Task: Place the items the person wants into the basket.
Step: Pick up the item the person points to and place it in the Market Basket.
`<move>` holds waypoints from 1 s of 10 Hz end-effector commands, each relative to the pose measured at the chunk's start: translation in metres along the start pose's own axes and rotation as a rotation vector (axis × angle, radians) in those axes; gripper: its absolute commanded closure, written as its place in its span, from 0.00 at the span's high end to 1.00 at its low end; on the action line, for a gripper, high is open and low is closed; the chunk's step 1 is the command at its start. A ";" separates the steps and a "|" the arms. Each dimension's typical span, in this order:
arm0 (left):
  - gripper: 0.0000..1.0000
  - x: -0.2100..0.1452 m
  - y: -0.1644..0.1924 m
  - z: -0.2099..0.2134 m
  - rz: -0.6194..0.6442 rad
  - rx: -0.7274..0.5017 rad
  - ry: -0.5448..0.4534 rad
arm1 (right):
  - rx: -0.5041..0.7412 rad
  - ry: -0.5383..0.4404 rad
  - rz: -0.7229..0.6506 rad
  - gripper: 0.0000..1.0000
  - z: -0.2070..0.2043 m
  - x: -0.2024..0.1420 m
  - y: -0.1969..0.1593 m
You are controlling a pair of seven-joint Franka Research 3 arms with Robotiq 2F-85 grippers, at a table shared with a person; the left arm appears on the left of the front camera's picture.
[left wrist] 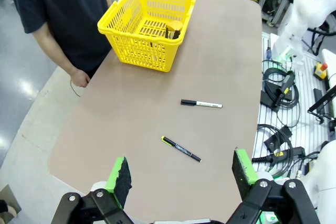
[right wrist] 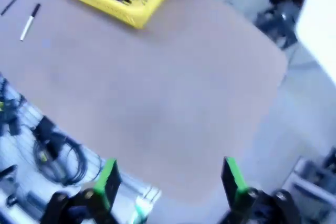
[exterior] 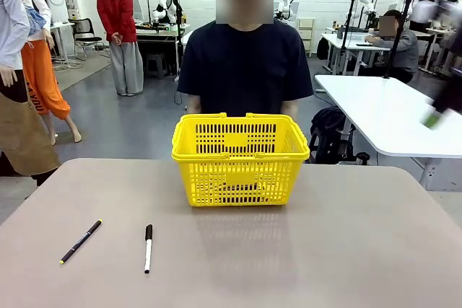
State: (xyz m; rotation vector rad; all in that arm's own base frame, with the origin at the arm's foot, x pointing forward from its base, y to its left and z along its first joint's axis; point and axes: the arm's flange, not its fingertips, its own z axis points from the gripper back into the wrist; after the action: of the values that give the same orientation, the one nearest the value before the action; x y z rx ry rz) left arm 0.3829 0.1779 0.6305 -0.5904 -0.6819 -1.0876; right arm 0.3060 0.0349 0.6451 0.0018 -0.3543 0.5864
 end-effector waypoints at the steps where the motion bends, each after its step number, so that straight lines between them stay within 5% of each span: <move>1: 1.00 -0.001 -0.001 0.000 -0.019 -0.002 -0.023 | -0.003 -0.020 -0.016 1.00 -0.013 -0.054 -0.020; 10: 1.00 -0.001 -0.001 0.000 -0.019 -0.002 -0.023 | 0.024 -0.031 -0.041 1.00 -0.021 -0.068 -0.037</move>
State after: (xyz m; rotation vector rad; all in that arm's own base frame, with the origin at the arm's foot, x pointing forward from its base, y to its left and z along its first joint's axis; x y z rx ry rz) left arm 0.3829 0.1777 0.6306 -0.5904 -0.6817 -1.0879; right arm 0.2763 -0.0311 0.6094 0.0415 -0.3818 0.5512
